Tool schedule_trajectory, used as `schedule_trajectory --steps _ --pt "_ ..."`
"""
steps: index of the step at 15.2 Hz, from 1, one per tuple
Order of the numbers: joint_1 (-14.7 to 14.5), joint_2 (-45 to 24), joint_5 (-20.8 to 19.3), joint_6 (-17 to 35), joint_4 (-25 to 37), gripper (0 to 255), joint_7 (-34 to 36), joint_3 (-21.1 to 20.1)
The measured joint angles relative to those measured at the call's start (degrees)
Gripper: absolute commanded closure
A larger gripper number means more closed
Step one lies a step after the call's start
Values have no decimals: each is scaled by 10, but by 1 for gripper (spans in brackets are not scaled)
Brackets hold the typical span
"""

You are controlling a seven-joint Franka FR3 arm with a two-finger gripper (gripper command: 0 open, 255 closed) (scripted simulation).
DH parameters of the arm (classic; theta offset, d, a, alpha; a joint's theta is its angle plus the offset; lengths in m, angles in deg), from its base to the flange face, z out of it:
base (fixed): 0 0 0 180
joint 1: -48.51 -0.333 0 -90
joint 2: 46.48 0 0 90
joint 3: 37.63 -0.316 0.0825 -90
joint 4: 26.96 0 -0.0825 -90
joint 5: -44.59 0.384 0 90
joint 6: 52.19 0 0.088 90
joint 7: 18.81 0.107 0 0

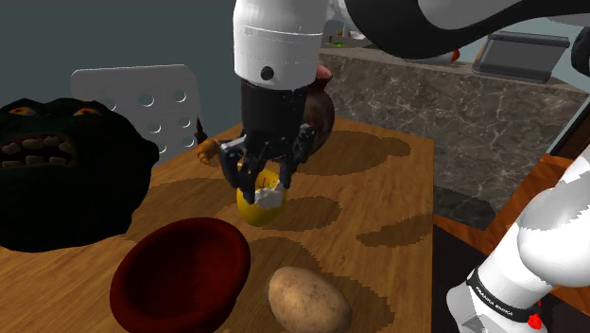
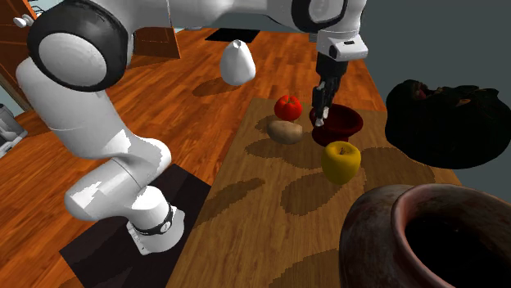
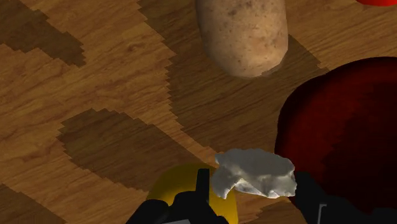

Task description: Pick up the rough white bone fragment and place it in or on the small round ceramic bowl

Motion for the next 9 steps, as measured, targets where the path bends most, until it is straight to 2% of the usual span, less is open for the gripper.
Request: schedule_trajectory --steps 2,4,7,9 --pt "-26 -74 -60 -15 59 255 50 -21" --pt "-69 -145 -119 -38 122 255 94 -27" --pt "-148 -236 -189 -78 223 255 138 -15" --pt "-230 -315 -243 -125 338 255 154 7"
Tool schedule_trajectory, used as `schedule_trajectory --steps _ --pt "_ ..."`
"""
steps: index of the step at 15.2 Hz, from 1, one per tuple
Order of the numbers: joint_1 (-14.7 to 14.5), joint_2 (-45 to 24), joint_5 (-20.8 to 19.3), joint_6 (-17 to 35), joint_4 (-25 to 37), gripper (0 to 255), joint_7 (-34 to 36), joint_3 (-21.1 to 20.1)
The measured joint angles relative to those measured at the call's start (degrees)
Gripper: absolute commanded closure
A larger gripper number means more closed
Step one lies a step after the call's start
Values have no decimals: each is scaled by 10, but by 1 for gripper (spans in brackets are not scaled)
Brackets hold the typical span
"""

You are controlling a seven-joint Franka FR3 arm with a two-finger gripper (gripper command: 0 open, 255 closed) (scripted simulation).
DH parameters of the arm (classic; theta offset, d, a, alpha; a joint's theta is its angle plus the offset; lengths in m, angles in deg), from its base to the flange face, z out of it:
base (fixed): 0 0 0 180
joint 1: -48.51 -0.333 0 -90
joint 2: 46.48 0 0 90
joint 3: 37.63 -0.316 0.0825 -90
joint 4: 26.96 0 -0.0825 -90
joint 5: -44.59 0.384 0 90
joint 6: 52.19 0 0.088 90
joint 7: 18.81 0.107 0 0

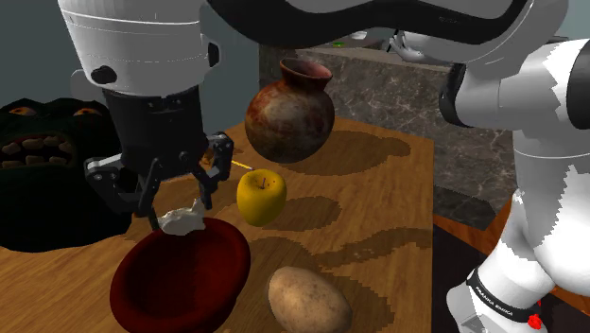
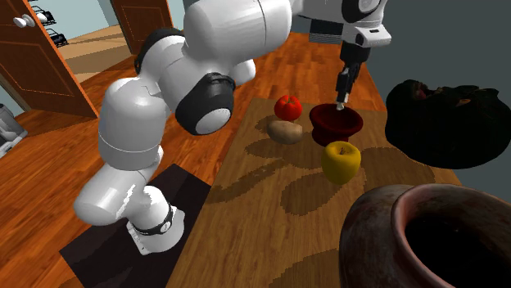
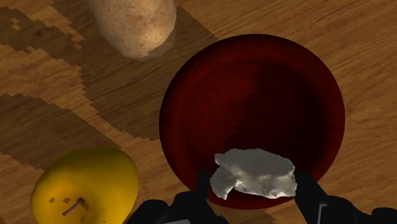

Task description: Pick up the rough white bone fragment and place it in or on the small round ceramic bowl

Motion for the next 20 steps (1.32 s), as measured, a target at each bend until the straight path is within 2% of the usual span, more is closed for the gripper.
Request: schedule_trajectory --steps 1,2,13,20 --pt "-23 -22 -14 -9 29 255 4 8" --pt "-31 -31 -20 -9 37 255 7 11" --pt "8 -17 -13 83 -80 255 26 5" --pt "11 -18 -13 90 -87 255 27 6"
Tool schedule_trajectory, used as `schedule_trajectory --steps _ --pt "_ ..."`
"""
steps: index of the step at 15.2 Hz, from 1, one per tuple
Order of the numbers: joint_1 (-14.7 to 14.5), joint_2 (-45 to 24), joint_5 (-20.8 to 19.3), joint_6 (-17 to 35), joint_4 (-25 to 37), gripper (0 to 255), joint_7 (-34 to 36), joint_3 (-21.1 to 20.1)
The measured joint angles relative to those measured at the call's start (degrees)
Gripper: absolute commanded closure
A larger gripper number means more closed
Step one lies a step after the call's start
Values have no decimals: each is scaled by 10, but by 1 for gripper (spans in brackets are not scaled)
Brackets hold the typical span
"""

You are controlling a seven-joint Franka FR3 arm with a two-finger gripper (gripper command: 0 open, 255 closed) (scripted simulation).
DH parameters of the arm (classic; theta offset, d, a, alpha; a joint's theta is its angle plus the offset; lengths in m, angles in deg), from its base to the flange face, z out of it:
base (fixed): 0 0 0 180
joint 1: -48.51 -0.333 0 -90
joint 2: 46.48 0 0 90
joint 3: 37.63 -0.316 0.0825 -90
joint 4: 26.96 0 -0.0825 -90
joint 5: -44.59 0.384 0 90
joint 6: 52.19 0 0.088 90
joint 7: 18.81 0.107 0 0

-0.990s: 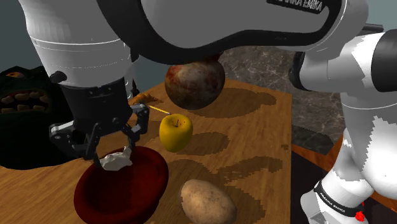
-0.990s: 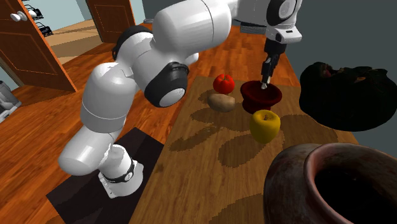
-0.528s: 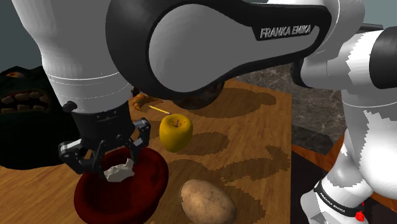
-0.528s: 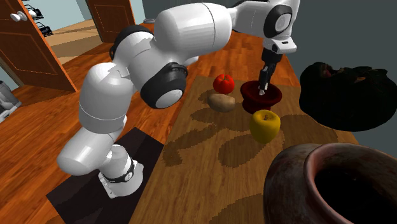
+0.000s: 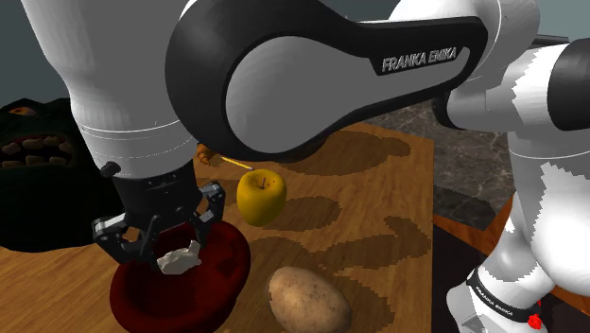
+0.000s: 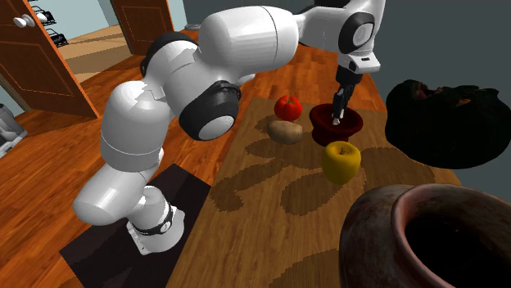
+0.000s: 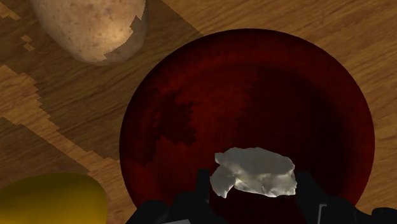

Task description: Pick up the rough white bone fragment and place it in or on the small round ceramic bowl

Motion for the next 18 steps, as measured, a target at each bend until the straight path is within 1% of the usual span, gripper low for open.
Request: schedule_trajectory --steps 1,7,10,11,12,14,18 --pt "0 0 0 0 0 0 0 0" --pt "0 0 0 0 0 0 0 0" --pt "-13 1 1 -39 43 0 -6 0" --pt "-25 -3 -1 -57 67 0 -6 1" --pt "-29 -5 -2 -66 78 0 -8 1" --pt "-33 -7 -4 -76 90 0 -10 2" --pt "-35 -8 -4 -79 94 0 -11 3"
